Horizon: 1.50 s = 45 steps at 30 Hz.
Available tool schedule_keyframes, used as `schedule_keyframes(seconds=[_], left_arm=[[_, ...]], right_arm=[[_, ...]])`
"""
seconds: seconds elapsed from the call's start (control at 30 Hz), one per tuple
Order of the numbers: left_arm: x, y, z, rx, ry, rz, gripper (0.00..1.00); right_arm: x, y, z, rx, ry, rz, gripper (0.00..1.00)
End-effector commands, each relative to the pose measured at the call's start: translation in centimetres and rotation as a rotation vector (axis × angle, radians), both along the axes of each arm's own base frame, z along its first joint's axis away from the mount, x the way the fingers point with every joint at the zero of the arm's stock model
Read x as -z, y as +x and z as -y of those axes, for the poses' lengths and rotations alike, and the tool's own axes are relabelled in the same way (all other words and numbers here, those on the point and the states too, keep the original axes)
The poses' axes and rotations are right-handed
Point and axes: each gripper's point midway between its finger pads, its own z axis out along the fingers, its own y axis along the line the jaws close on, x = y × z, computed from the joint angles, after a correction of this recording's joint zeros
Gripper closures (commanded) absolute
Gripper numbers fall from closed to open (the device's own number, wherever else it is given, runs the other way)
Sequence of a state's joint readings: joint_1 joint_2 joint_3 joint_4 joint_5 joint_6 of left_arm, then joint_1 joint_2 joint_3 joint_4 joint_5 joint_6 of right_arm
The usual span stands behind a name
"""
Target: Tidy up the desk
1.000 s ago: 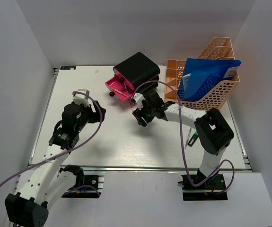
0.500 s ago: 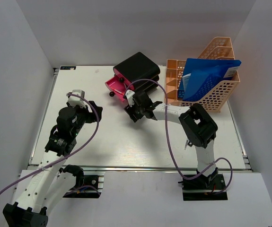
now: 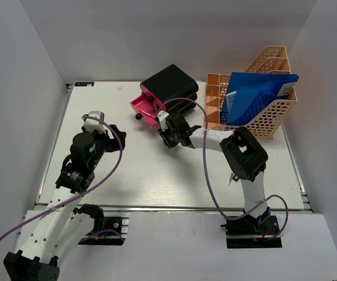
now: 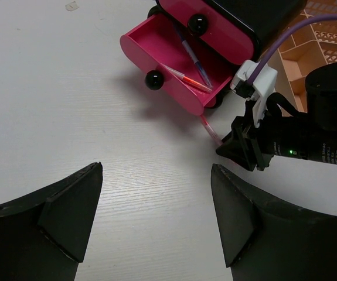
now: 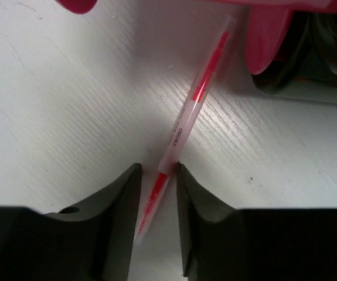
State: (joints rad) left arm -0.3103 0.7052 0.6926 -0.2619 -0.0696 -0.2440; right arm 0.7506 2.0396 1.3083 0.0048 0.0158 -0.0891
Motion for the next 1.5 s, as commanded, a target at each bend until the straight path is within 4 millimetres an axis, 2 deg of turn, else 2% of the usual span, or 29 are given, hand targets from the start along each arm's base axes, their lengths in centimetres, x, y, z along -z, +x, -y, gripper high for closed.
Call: schedule_keyframes(seconds=[0.0,0.13,0.3,0.33,0.37,0.4,0.5,0.53,0.6,0.63,0.67,0.7,0.73,0.83,0.87,0.9,0.93,0.97,1.0,1.03,1.07,1.1,1.13,1.17,1.2,1.27,1.33,1.37,1.47], left_arm=[[0.5,-0.1,-0.5,-0.016,0.014,-0.003,0.16],[0.4,-0.1,-0.6,-0.023,0.015,-0.001,0.15],[0.2,-0.2,-0.8,-0.032,0.017,0.006,0.16],[0.3,-0.2,-0.8,-0.034,0.017,0.003,0.15],[0.3,-0.2,-0.8,-0.034,0.016,0.004,0.15],[0.4,-0.2,-0.9,-0.035,0.017,0.003,0.15],[0.3,-0.2,-0.9,-0.038,0.018,0.003,0.15],[0.4,-0.2,-1.0,-0.041,0.019,0.002,0.16],[0.4,-0.1,-1.1,-0.049,0.020,0.004,0.16],[0.5,-0.1,-1.2,-0.053,0.022,0.001,0.16],[0.4,-0.2,-1.4,-0.062,0.024,0.006,0.16],[0.4,-0.2,-1.4,-0.066,0.025,0.005,0.15],[0.4,-0.2,-1.5,-0.071,0.026,0.005,0.15],[0.3,-0.2,-1.9,-0.090,0.031,0.010,0.16],[0.3,-0.2,-2.0,-0.092,0.033,0.012,0.16],[0.3,-0.2,-2.0,-0.095,0.033,0.012,0.15],[0.2,-0.2,-2.0,-0.095,0.034,0.014,0.15],[0.4,-0.1,-2.1,-0.098,0.037,0.011,0.15],[0.5,-0.1,-2.1,-0.099,0.039,0.007,0.15],[0.3,-0.1,-2.2,-0.104,0.039,0.012,0.15],[0.6,-0.1,-2.2,-0.107,0.042,0.005,0.15],[0.6,-0.1,-2.3,-0.108,0.045,0.004,0.15],[0.6,-0.1,-2.3,-0.109,0.043,0.003,0.15],[0.7,-0.1,-2.4,-0.113,0.048,0.001,0.15],[0.7,0.0,-2.4,-0.114,0.048,0.000,0.15],[0.8,0.0,-2.5,-0.119,0.051,-0.004,0.15],[0.9,0.0,-2.5,-0.119,0.054,-0.008,0.15],[1.0,0.1,-2.5,-0.122,0.055,-0.009,0.15],[1.0,0.1,-2.6,-0.126,0.059,-0.009,0.15]], right_arm=[[1.8,-0.7,0.8,0.003,-0.015,-0.027,0.69],[3.2,-2.2,2.4,0.002,-0.066,-0.060,0.80],[2.8,-4.1,4.6,-0.039,-0.131,-0.085,0.99],[2.9,-4.7,5.1,-0.057,-0.155,-0.100,1.00],[1.7,-4.9,5.3,-0.073,-0.157,-0.083,1.00],[1.5,-6.2,4.9,-0.150,-0.129,-0.110,1.00],[-1.6,-8.2,4.2,-0.309,-0.072,-0.096,1.00],[-3.8,-8.3,3.6,-0.347,-0.036,-0.064,1.00],[-6.1,-9.5,2.7,-0.429,0.016,-0.072,1.00],[-8.9,-9.0,1.9,-0.461,0.047,-0.020,1.00],[-9.9,-9.2,1.6,-0.481,0.054,-0.018,1.00],[-11.3,-8.9,1.1,-0.488,0.071,0.009,1.00],[-13.7,-8.0,0.3,-0.493,0.100,0.062,1.00],[-15.9,-6.0,-0.7,-0.475,0.106,0.122,1.00],[-17.7,-4.8,-1.2,-0.458,0.113,0.172,1.00],[-18.3,-4.1,-1.6,-0.449,0.113,0.193,1.00],[-17.5,-2.9,-2.0,-0.423,0.088,0.193,1.00],[-19.4,-1.6,-2.8,-0.403,0.103,0.242,1.00],[-18.6,-0.3,-3.5,-0.377,0.090,0.239,1.00],[-18.7,0.7,-4.0,-0.360,0.091,0.250,1.00],[-20.9,2.2,-4.7,-0.319,0.112,0.299,1.00],[-19.5,3.4,-5.5,-0.301,0.102,0.293,1.00],[-19.7,4.4,-5.8,-0.283,0.104,0.307,1.00],[-21.1,5.3,-6.4,-0.267,0.130,0.337,1.00],[-20.4,6.1,-7.1,-0.259,0.132,0.346,1.00],[-19.8,7.1,-7.8,-0.231,0.141,0.354,1.00],[-20.2,8.1,-8.3,-0.204,0.171,0.391,1.00],[-19.4,8.4,-8.4,-0.191,0.175,0.383,1.00],[-18.9,9.6,-8.7,-0.146,0.195,0.412,1.00]])
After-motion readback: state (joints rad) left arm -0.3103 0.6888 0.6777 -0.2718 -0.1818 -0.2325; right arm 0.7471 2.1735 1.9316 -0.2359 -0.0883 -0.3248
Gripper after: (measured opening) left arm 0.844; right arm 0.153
